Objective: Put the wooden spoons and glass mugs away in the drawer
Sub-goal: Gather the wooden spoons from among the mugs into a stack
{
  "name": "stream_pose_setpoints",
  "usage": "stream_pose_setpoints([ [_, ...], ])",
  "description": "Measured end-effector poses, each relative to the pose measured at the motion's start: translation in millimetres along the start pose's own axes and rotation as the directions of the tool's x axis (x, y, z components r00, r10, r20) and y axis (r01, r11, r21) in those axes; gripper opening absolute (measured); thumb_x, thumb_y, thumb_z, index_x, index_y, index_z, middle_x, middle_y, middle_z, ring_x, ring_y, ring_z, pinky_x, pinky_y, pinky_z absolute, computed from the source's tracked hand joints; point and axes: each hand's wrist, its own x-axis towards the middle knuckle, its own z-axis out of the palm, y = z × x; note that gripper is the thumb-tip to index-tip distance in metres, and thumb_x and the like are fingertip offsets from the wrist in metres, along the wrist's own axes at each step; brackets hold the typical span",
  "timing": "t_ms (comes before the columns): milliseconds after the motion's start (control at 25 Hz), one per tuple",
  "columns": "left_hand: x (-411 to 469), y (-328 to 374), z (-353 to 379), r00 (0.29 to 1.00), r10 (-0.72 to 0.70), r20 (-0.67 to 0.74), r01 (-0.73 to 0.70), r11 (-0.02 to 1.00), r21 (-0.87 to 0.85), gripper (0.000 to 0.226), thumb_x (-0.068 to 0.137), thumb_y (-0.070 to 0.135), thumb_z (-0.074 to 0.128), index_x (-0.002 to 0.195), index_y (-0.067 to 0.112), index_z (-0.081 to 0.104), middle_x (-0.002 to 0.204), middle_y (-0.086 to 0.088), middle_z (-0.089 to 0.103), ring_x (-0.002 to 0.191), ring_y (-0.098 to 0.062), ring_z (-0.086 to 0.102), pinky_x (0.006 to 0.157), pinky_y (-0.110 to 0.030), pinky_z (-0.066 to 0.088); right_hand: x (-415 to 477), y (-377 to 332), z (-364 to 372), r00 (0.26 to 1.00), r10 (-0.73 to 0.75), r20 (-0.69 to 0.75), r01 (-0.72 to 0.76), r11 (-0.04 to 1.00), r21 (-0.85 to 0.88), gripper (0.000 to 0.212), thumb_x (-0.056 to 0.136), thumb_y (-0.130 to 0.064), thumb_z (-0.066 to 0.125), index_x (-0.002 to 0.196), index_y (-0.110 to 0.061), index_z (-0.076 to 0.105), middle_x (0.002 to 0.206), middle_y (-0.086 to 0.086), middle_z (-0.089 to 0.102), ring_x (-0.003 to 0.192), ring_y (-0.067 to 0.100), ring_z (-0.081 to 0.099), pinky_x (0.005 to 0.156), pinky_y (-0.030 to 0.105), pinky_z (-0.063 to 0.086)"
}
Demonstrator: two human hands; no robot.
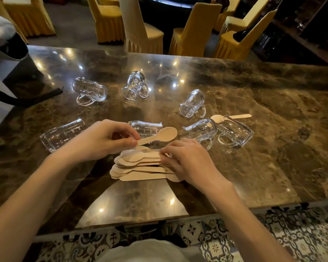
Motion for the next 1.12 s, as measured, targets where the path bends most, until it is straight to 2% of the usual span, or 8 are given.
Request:
stream_pose_setpoints([
  [120, 2, -1, 7, 1.0, 0.006, 0.018, -0.006, 1.0, 0.03, 0.011, 0.079, 0.043, 0.062, 0.088, 0.044, 0.067, 0.081, 0.022, 0.067, 0.077, 0.002, 0.062, 0.065, -0.011, 0.045, -12, 11, -18, 1.0, 0.014, 0.003, -0.014, 1.0, -0.016, 0.025, 0.089, -0.035, 0.058, 0.111, -0.026, 0.068, 0.11, -0.008, 0.068, 0.1, 0.016, 0.058, 0.088, 0.032, 0.041],
  [200, 2, 1, 12, 1.0, 0.014, 0.016, -0.015, 0.998, 0.054, 0.01, 0.081, 0.038, 0.064, 0.087, 0.047, 0.066, 0.081, 0.026, 0.066, 0.077, 0.005, 0.061, 0.065, -0.008, 0.043, -16, 22, -34, 0.997, 0.05, -0.055, -0.05, 0.999, 0.006, 0.021, 0.086, -0.03, 0.064, 0.105, -0.026, 0.07, 0.102, -0.009, 0.07, 0.092, 0.013, 0.061, 0.081, 0.034, 0.048],
  [360, 1, 1, 25, 1.0, -0.017, 0.016, 0.016, 0.998, 0.064, 0.013, 0.081, 0.036, 0.066, 0.088, 0.047, 0.067, 0.086, 0.015, 0.069, 0.08, 0.001, 0.063, 0.071, -0.019, 0.052, -9, 59, -62, 0.967, 0.161, -0.197, -0.148, 0.986, 0.08, 0.016, 0.083, -0.025, 0.069, 0.098, -0.021, 0.072, 0.09, -0.006, 0.071, 0.078, 0.011, 0.062, 0.072, 0.035, 0.052],
  [520, -1, 1, 34, 0.999, -0.001, -0.053, 0.005, 0.997, 0.073, 0.014, 0.079, 0.037, 0.066, 0.09, 0.046, 0.067, 0.088, 0.017, 0.066, 0.083, 0.001, 0.061, 0.076, -0.03, 0.053, 1, 97, -76, 0.929, 0.24, -0.283, -0.233, 0.971, 0.058, 0.012, 0.083, -0.022, 0.069, 0.095, -0.023, 0.073, 0.082, -0.011, 0.066, 0.07, 0.008, 0.059, 0.067, 0.03, 0.05],
  [680, -4, 2, 38, 0.996, 0.0, -0.092, 0.015, 0.987, 0.159, 0.027, 0.074, 0.052, 0.055, 0.095, 0.042, 0.069, 0.091, 0.017, 0.063, 0.084, -0.004, 0.061, 0.075, -0.037, 0.053, 24, 146, -82, 0.887, 0.395, -0.239, -0.406, 0.914, 0.005, 0.012, 0.086, -0.024, 0.066, 0.095, -0.024, 0.072, 0.09, -0.003, 0.071, 0.081, 0.015, 0.062, 0.077, 0.039, 0.054],
  [800, -4, 6, 39, 0.986, 0.03, -0.165, 0.0, 0.984, 0.178, 0.033, 0.076, 0.054, 0.052, 0.097, 0.037, 0.069, 0.092, 0.018, 0.063, 0.084, -0.003, 0.06, 0.073, -0.035, 0.054, 40, 173, -81, 0.891, 0.43, -0.147, -0.446, 0.889, -0.1, 0.012, 0.086, -0.026, 0.066, 0.097, -0.026, 0.072, 0.099, 0.0, 0.07, 0.085, 0.017, 0.058, 0.077, 0.039, 0.052],
  [960, -10, 20, 55, 0.914, 0.274, -0.298, -0.175, 0.931, 0.321, 0.03, 0.089, 0.047, 0.051, 0.1, 0.027, 0.07, 0.096, 0.013, 0.065, 0.086, -0.002, 0.06, 0.073, -0.031, 0.053, 54, 196, -73, 0.884, 0.466, -0.03, -0.464, 0.872, -0.157, 0.015, 0.085, -0.022, 0.066, 0.099, -0.027, 0.071, 0.102, 0.001, 0.07, 0.084, 0.016, 0.057, 0.076, 0.04, 0.053],
  [1120, -18, 32, 100, 0.818, 0.552, -0.164, -0.439, 0.782, 0.443, 0.021, 0.091, 0.034, 0.057, 0.098, 0.021, 0.073, 0.098, 0.005, 0.068, 0.091, -0.01, 0.062, 0.082, -0.027, 0.05, 56, 211, -66, 0.879, 0.475, 0.037, -0.462, 0.87, -0.171, 0.017, 0.081, -0.022, 0.071, 0.096, -0.028, 0.071, 0.095, 0.0, 0.069, 0.082, 0.018, 0.059, 0.072, 0.038, 0.055],
])
